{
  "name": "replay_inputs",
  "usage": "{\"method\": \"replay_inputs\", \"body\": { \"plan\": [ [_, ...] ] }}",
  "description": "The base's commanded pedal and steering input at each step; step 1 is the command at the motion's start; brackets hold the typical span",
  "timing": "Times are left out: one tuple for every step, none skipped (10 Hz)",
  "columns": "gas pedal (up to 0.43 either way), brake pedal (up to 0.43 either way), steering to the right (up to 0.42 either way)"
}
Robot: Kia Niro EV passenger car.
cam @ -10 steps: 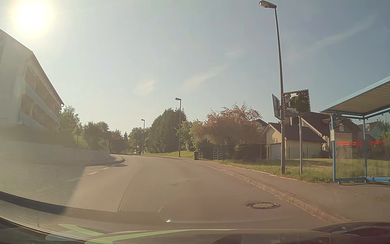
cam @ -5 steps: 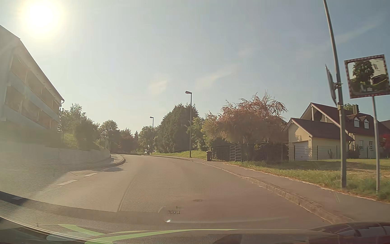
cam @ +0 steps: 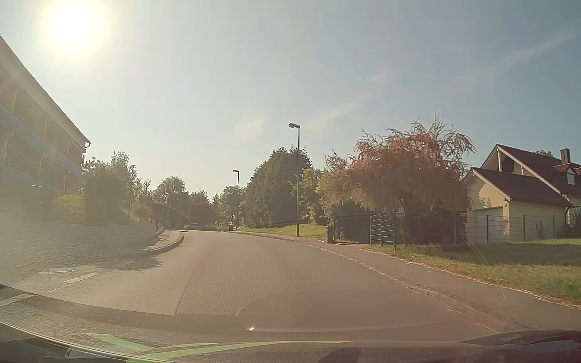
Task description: Follow the waypoints while adhering to traffic rules and regulations
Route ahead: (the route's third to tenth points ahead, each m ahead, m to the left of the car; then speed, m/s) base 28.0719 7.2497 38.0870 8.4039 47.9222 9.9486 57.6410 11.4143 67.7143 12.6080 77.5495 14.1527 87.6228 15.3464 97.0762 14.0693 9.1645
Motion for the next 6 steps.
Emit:
{"method": "replay_inputs", "body": {
  "plan": [
    [0.339, 0.0, -0.043],
    [0.339, 0.0, -0.044],
    [0.339, 0.0, -0.045],
    [0.339, 0.0, -0.045],
    [0.339, 0.0, -0.046],
    [0.339, 0.0, -0.05]
  ]
}}
